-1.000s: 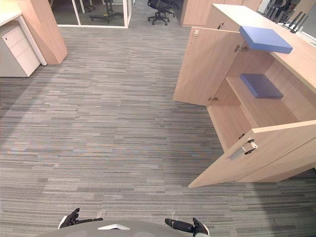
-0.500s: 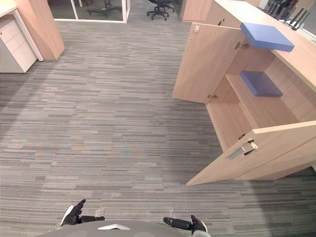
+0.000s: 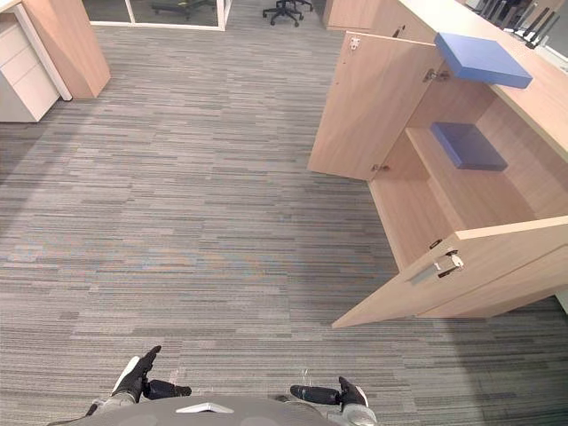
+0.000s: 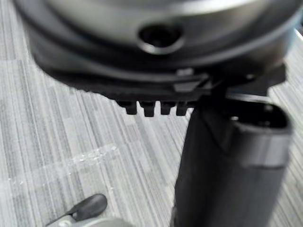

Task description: Walk over to the cabinet, pick up the folder, carry it to the office cabinet, place the folder inside the office cabinet, then close the office cabinet door

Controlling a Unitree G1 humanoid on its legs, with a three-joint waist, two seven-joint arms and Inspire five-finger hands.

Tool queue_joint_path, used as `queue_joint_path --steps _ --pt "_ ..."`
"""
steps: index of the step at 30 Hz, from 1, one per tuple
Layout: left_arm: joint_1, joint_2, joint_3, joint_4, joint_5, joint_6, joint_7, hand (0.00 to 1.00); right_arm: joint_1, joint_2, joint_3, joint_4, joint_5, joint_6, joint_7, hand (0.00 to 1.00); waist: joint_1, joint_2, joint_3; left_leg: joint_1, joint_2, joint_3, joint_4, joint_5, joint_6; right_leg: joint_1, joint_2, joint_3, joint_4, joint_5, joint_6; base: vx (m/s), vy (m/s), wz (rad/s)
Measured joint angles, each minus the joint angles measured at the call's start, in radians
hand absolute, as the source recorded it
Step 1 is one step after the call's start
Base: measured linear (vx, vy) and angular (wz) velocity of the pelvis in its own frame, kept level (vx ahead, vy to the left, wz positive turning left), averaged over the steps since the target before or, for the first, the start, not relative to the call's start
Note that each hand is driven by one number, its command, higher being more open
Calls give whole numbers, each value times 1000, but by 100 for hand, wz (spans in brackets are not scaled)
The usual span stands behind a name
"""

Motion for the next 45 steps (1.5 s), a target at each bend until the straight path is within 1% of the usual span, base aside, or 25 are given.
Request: queue_joint_path --steps 3,5,7,11,14,15,16,17,21,24,26,27,28,29,31,32,34,35,37,38,39,41,42,44,45 --pt "2 -48 129 -33 -126 3 7 100 -34 -4 1 18 -3 2 3 100 9 13 46 -157 78 39 403 -166 -28 19 41 -1 2 -10 -17 -69 -54 -10" --pt "3 -76 165 -53 -243 5 19 100 -35 -19 7 18 -23 10 1 100 31 45 75 -294 179 75 772 -158 -20 59 87 20 10 -38 -63 -115 -41 -28" --pt "8 -86 192 -75 -278 -1 20 100 -34 -28 19 18 -37 22 -5 100 45 47 85 -361 209 77 894 -164 -7 76 85 43 32 -57 -76 19 32 -27" --pt "3 -102 194 -93 -277 -1 15 100 -38 -44 22 12 -38 23 -5 100 50 61 91 -396 197 81 664 -171 -18 75 24 75 45 -76 -66 131 153 -31" --pt "6 -124 202 -84 -289 2 19 100 -32 -62 20 8 -36 23 -7 100 43 90 96 -364 167 67 357 -71 -62 81 -50 83 38 -104 -13 227 272 -24" --pt "11 -136 213 -68 -313 3 22 100 -33 -63 20 8 -37 24 -7 100 46 99 89 -330 131 97 312 6 -45 97 -84 90 26 -108 7 324 303 -22" --pt "8 -139 224 -65 -316 3 26 100 -35 -63 21 9 -40 25 -5 100 49 93 88 -328 114 111 309 12 -36 103 -100 86 31 -104 15 438 308 -5" --pt "0 -141 238 -59 -321 2 41 100 -36 -58 11 9 -41 27 2 100 53 78 83 -327 62 127 310 -15 6 85 -153 73 78 -105 23 359 226 4" --pt "13 -143 265 -50 -321 3 45 100 -39 -45 -12 17 -41 36 11 100 67 56 59 -276 -8 172 270 -48 55 74 -230 83 109 -74 71 346 203 -11" --pt "39 -153 266 -9 -315 8 44 100 -39 -52 -88 8 -36 35 22 100 63 85 19 -148 -63 200 171 -46 89 -28 -298 139 410 -72 75 336 171 -34" --pt "43 -151 255 4 -307 8 42 100 -31 -50 -131 0 -34 35 22 100 45 73 11 -51 -112 183 128 -66 116 -130 -375 128 721 -22 16 369 209 17" --pt "40 -143 251 11 -304 8 37 100 -30 -49 -142 -5 -34 35 22 100 24 71 -1 -6 -134 172 116 -88 134 -201 -433 98 927 24 -71 400 177 42" --pt "34 -141 250 17 -304 8 36 100 -32 -49 -147 -23 -34 27 10 100 6 59 -5 35 -142 155 93 -91 138 -266 -469 46 1089 -4 -117 329 137 42" --pt "30 -142 245 18 -304 9 35 100 -36 -47 -150 -29 -32 24 10 100 -1 62 -4 54 -138 148 86 -91 138 -292 -469 12 1136 -27 -128 311 74 26" --pt "12 -141 211 27 -302 8 17 100 -55 -41 -178 -49 -6 15 13 100 0 94 23 112 -89 157 66 -97 127 -359 -413 -141 1137 -151 -110 322 27 -7" --pt "2 -141 210 27 -303 9 5 100 -70 -32 -197 -62 12 15 12 100 1 97 46 153 -52 177 64 -113 99 -382 -361 -230 1031 -194 -106 251 -68 -47" --pt "3 -132 210 28 -299 9 -7 100 -92 -5 -196 -69 14 13 4 100 1 88 52 185 -18 214 50 -136 60 -419 -259 -316 739 -171 -78 190 -122 -51" --pt "3 -115 195 33 -298 8 -14 100 -99 13 -194 -71 23 13 2 100 1 71 55 201 -13 235 31 -151 35 -421 -201 -339 524 -103 -55 221 -182 -32" --pt "-11 -94 185 50 -258 12 -30 100 -101 34 -194 -68 57 19 1 100 -4 45 58 241 -17 244 4 -178 2 -421 -154 -318 384 52 -134 282 -225 -24" --pt "-27 -108 188 56 -237 21 -30 100 -109 27 -181 -64 56 21 4 100 1 50 57 256 15 260 5 -197 -23 -421 -111 -320 389 53 -188 327 -260 -39" --pt "-27 -124 193 58 -225 22 -31 100 -117 22 -154 -60 55 21 4 100 -2 91 43 251 62 287 21 -215 -42 -424 -61 -330 384 17 -201 397 -335 -47" --pt "-36 -134 207 65 -225 28 -35 100 -125 28 -138 -60 49 20 8 100 0 99 38 210 122 296 129 -244 -55 -412 -2 -339 354 -6 -211 326 -311 -29" --pt "-39 -132 240 62 -226 30 -41 100 -123 41 -135 -55 49 21 9 100 -3 84 30 130 187 294 327 -256 -49 -369 48 -350 277 -9 -215 359 -327 -26" --pt "-34 -146 291 33 -237 37 -32 100 -113 56 -117 -66 51 21 5 100 1 88 29 1 324 284 718 -202 15 -270 133 -371 177 -21 -232 393 -299 -38" --pt "-13 -155 315 13 -248 41 -28 100 -112 51 -105 -77 53 20 -3 100 3 111 33 -76 423 249 957 -109 50 -211 201 -333 152 -31 -247 487 -268 -95"
